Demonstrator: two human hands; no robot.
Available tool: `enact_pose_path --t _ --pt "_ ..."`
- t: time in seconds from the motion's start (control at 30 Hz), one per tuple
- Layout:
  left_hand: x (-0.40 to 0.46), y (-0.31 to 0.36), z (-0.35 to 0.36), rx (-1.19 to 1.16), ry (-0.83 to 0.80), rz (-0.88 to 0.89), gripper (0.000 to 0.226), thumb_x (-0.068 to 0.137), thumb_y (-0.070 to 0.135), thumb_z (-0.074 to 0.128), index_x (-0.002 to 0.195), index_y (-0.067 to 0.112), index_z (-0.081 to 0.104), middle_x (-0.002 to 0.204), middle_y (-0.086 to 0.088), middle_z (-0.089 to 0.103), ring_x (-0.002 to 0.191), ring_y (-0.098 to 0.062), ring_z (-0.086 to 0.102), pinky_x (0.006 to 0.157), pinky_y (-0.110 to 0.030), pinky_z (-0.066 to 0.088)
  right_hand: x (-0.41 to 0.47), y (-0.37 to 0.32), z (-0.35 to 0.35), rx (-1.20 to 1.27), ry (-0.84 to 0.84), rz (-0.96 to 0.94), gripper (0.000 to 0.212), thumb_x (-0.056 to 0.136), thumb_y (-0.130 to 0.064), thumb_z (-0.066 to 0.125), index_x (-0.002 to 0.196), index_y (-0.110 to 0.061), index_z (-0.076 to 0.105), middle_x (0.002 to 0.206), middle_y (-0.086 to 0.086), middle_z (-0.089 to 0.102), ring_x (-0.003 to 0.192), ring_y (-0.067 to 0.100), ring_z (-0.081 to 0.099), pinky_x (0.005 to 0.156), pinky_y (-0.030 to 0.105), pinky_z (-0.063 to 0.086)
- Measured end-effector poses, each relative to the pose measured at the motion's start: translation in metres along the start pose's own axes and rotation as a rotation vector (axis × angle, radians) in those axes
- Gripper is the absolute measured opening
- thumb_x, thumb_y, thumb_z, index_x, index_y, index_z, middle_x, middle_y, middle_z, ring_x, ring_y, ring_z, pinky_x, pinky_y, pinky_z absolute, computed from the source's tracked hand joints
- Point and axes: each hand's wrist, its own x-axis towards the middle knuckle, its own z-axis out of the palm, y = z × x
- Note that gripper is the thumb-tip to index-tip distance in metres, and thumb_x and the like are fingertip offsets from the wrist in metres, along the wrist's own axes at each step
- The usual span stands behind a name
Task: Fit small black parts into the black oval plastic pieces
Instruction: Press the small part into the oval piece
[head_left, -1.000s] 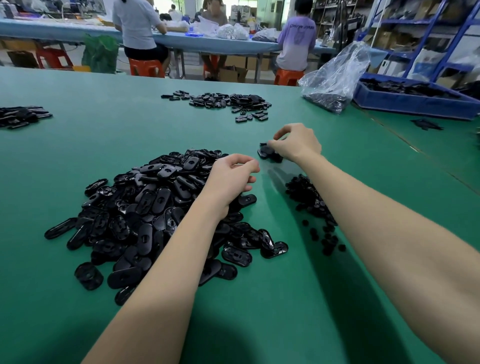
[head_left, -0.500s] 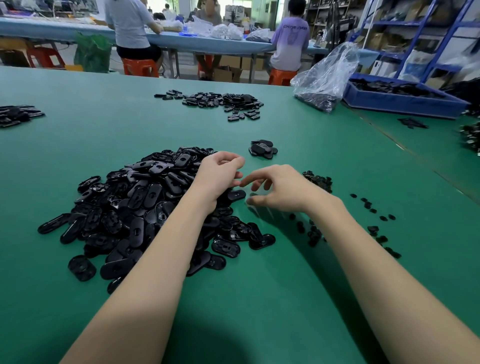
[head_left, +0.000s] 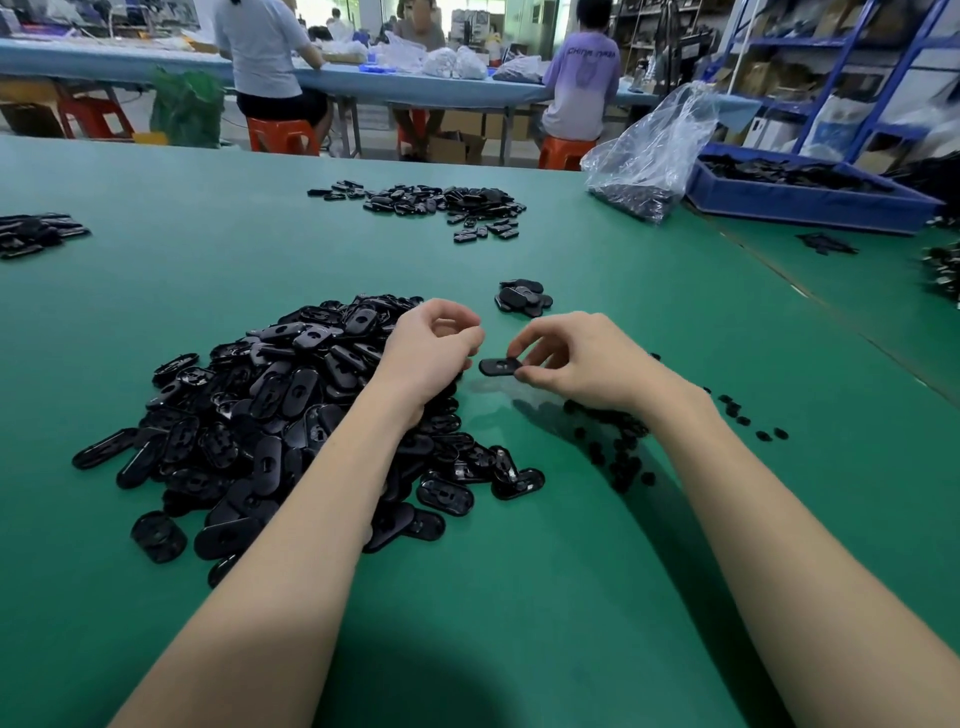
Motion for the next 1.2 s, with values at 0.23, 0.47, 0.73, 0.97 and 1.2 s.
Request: enact_pose_path --t 0.23,0.47,0.73,0.97,1.2 --pt "-0.013 0.011 0.01 0.083 -0.222 0.027 0.008 0.091 0.016 0.071 0.095 0.021 0.075 0.088 -0.001 0.078 0.074 -0.008 0.068 0.079 -0.022 0.056 -0.011 0.003 -0.029 0.156 0.055 -0.024 0.014 0.09 -0.025 0.077 0.098 -0.036 0.075 0.085 -0.006 0.076 0.066 0.004 0.063 0.065 0.013 0.044" --pt "-0.018 0.013 0.012 0.023 -0.224 -0.005 0.022 0.09 0.003 0.068 0.105 0.019 0.072 0.086 -0.003 0.075 0.068 -0.008 0.064 0.068 -0.018 0.056 -0.006 0.013 -0.031 -0.061 0.112 0.12 0.008 0.086 -0.03 0.075 0.092 -0.036 0.076 0.076 -0.02 0.072 0.075 -0.004 0.066 0.076 0.021 0.052" --pt "-0.016 0.009 0.013 -0.009 -0.166 0.025 0.032 0.088 -0.005 0.066 0.108 0.02 0.073 0.085 0.0 0.065 0.065 -0.008 0.064 0.064 -0.022 0.058 -0.004 0.024 -0.017 -0.328 0.018 0.236 0.009 0.078 -0.043 0.079 0.087 -0.041 0.078 0.076 -0.027 0.067 0.085 0.005 0.066 0.066 0.022 0.043" --pt "-0.015 0.007 0.014 -0.069 -0.16 0.004 0.028 0.088 -0.008 0.066 0.104 0.014 0.073 0.093 -0.008 0.072 0.073 -0.012 0.07 0.069 -0.02 0.059 -0.003 0.021 -0.011 -0.352 0.065 0.212 0.009 0.081 -0.045 0.077 0.089 -0.041 0.077 0.076 -0.025 0.065 0.087 0.009 0.064 0.065 0.023 0.04" --pt "-0.014 0.005 0.014 -0.124 -0.145 -0.011 0.028 0.082 -0.009 0.072 0.102 0.011 0.066 0.1 -0.018 0.073 0.073 -0.022 0.072 0.069 -0.026 0.061 -0.003 0.02 -0.007 -0.388 0.076 0.186 0.005 0.081 -0.042 0.074 0.085 -0.04 0.072 0.073 -0.025 0.061 0.083 0.012 0.061 0.07 0.025 0.04"
